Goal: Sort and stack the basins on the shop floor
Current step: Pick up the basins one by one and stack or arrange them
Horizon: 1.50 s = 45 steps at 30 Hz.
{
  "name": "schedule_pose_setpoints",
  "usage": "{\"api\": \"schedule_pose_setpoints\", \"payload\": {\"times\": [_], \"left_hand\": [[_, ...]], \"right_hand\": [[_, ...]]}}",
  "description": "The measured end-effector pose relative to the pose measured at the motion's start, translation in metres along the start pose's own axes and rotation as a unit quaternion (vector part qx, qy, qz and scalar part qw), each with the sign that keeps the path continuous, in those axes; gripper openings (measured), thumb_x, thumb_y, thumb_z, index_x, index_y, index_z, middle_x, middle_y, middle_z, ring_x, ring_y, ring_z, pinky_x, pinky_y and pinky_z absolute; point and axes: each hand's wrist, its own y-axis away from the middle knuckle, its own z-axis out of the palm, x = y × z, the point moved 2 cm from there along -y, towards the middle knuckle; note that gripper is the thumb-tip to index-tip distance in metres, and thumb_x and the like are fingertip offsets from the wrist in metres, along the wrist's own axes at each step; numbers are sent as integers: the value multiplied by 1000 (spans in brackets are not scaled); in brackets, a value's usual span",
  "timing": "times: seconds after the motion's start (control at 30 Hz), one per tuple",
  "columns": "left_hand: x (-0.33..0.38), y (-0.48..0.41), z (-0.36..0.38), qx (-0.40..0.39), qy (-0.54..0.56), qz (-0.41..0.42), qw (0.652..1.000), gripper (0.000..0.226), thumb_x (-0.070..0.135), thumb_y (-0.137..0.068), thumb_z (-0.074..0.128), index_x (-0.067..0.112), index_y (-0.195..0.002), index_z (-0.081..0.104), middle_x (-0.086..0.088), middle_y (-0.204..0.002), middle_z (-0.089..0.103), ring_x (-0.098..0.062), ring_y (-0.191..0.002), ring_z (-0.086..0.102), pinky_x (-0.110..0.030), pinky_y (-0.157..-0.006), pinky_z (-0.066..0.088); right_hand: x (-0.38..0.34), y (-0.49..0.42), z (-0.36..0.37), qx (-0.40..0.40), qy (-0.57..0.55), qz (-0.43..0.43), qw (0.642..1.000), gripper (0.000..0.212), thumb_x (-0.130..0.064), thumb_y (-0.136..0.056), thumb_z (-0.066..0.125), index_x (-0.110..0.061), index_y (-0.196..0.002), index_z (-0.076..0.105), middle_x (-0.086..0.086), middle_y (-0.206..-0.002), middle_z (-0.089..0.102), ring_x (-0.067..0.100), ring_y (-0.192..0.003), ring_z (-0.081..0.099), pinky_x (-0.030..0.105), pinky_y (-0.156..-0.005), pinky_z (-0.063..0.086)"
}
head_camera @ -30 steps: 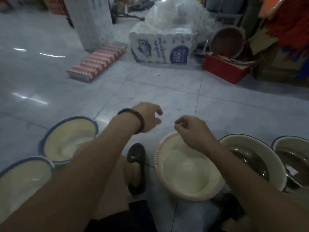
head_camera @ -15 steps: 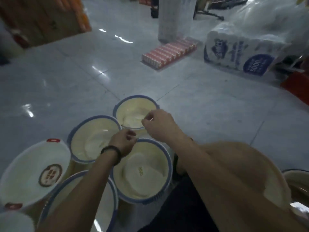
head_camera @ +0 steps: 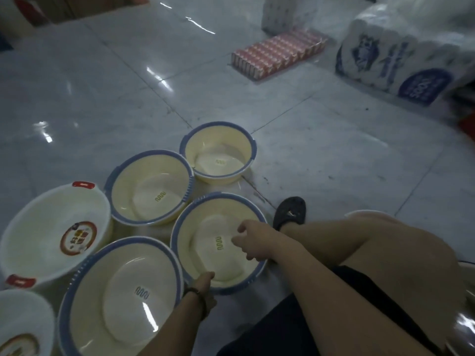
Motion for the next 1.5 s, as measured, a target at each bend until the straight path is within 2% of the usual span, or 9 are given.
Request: {"api": "schedule_pose_setpoints", "payload": {"times": [0.13, 0.23, 0.33, 0.6, 0.7, 0.97, 1.13, 1.27, 1.5], "left_hand": [[-4, -13, 14, -13, 69, 18, 997, 54, 24, -101, 59, 2, -147, 44, -22, -143, 53, -39, -128, 53, -51, -101, 47], [2, -7, 29, -42, 159, 36, 986, 50, 16, -102, 56, 3, -148, 40, -22, -128, 59, -42, -111, 59, -50, -94, 51], [16, 3, 39, -36, 241, 55, 968, 46, 8, -102, 51, 5, -147, 40, -20, -120, 60, -39, -98, 63, -45, -82, 54], [59, 53, 69, -117, 234, 130, 956, 43, 7, -99, 51, 2, -142, 45, -21, -128, 59, -39, -114, 61, -45, -71, 62], [93, 88, 85, -138, 199, 165, 956, 42, 11, -99, 54, 4, -140, 47, -21, -132, 60, -39, -111, 64, -46, -78, 60], [163, 206, 172, -217, 96, 285, 929, 16, 13, -95, 63, 6, -110, 62, -15, -80, 73, -28, -67, 72, -34, -51, 59], [190, 279, 265, -253, 7, 361, 897, 9, 10, -93, 68, 5, -99, 63, -12, -90, 68, -28, -70, 71, -39, -53, 60], [192, 327, 336, -240, -128, 417, 867, 11, 16, -93, 71, 6, -95, 65, -11, -88, 70, -27, -64, 72, -37, -50, 59], [154, 324, 399, -237, -347, 404, 813, 22, 22, -91, 74, 7, -103, 65, -12, -92, 73, -28, -72, 71, -36, -48, 59]], "right_hand": [[27, 4, -14, 25, 8, 40, 999, 49, -38, -103, 53, -9, -142, 48, 7, -111, 63, 27, -95, 68, 38, -77, 60], [41, 8, -13, 8, 31, 77, 996, 43, -34, -101, 56, -3, -131, 56, 10, -103, 65, 29, -87, 71, 35, -64, 59], [46, 7, -7, 3, 25, 79, 997, 40, -35, -102, 54, -7, -130, 54, 15, -113, 66, 31, -92, 72, 43, -78, 64], [23, 20, -54, 290, -18, -33, 956, 41, -40, -98, 56, -21, -134, 55, 3, -117, 66, 19, -90, 62, 36, -76, 58], [24, 48, -87, 380, -5, -70, 922, 33, -34, -97, 58, -20, -126, 61, 3, -111, 68, 20, -90, 63, 35, -76, 57], [64, 165, -194, 572, 9, -100, 814, 17, -25, -94, 62, -17, -107, 70, 2, -98, 70, 19, -89, 65, 33, -78, 55], [132, 232, -252, 683, 7, 4, 730, 44, -33, -87, 68, -13, -125, 57, 13, -125, 59, 31, -116, 56, 40, -96, 49], [212, 261, -272, 711, -105, 82, 691, 71, -38, -80, 77, -9, -136, 44, 15, -137, 48, 30, -119, 53, 37, -90, 49], [351, 285, -227, 683, -318, 162, 637, 65, -33, -81, 78, -19, -137, 50, -9, -111, 53, 18, -96, 57, 35, -72, 50]]}}
